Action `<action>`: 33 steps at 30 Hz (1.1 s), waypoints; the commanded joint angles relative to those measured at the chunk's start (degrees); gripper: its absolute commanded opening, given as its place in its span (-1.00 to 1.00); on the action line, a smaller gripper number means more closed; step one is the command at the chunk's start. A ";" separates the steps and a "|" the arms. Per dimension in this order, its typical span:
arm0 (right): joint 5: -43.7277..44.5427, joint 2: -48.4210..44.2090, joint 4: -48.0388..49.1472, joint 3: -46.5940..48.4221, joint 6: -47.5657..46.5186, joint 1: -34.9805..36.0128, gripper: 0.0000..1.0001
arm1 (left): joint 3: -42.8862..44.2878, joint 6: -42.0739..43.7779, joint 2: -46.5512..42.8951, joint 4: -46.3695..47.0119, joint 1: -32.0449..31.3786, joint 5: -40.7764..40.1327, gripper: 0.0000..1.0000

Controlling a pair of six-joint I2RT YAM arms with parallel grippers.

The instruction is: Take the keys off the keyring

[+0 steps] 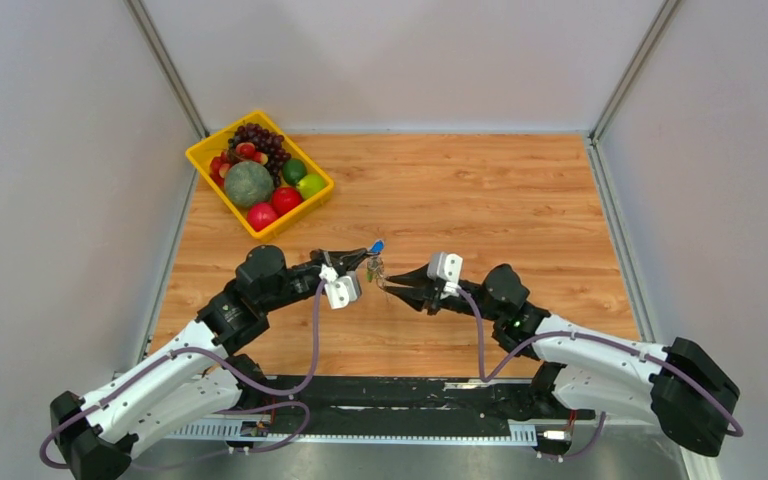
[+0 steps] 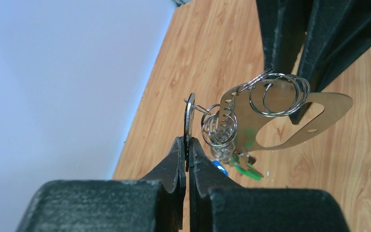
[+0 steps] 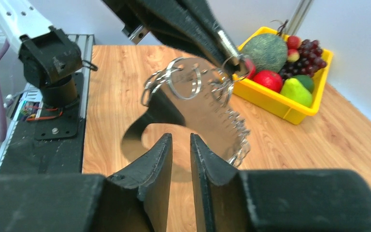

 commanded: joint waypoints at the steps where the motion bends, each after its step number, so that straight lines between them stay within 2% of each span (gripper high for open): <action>1: 4.79 -4.46 2.46 -0.14 0.59 0.24 -0.45 | 0.08 1.63 -0.59 3.28 0.14 2.83 -1.00; 4: 6.13 -6.51 4.60 -2.08 0.61 0.21 -0.41 | 0.09 1.90 -0.59 3.25 0.16 3.97 -1.00; 6: 3.87 -6.22 5.82 -2.34 0.65 0.19 -0.40 | -0.01 2.07 -0.44 3.24 0.18 4.66 -1.00; 9: -1.62 -2.47 6.12 -0.64 1.85 0.23 -0.40 | 0.01 2.10 -0.14 3.27 0.11 5.26 -1.00; 12: -3.48 0.84 4.04 1.79 2.83 0.26 -0.41 | -0.02 2.26 -0.15 3.27 0.14 6.05 -1.00; 16: 0.42 -0.68 2.80 1.62 2.43 0.20 -0.43 | -0.02 2.44 -0.32 3.23 0.11 6.40 -1.00; 21: 6.61 -4.54 4.36 -0.58 2.45 0.18 -0.25 | -0.09 2.52 -0.16 3.22 0.13 7.37 -1.00; 27: 10.11 -4.61 4.54 0.19 2.33 0.23 -0.29 | -0.14 3.02 0.01 3.15 0.11 8.90 -1.00; 33: 8.16 -4.12 3.95 1.64 2.35 0.21 -0.37 | -0.18 3.63 -0.07 2.98 0.17 10.90 -1.00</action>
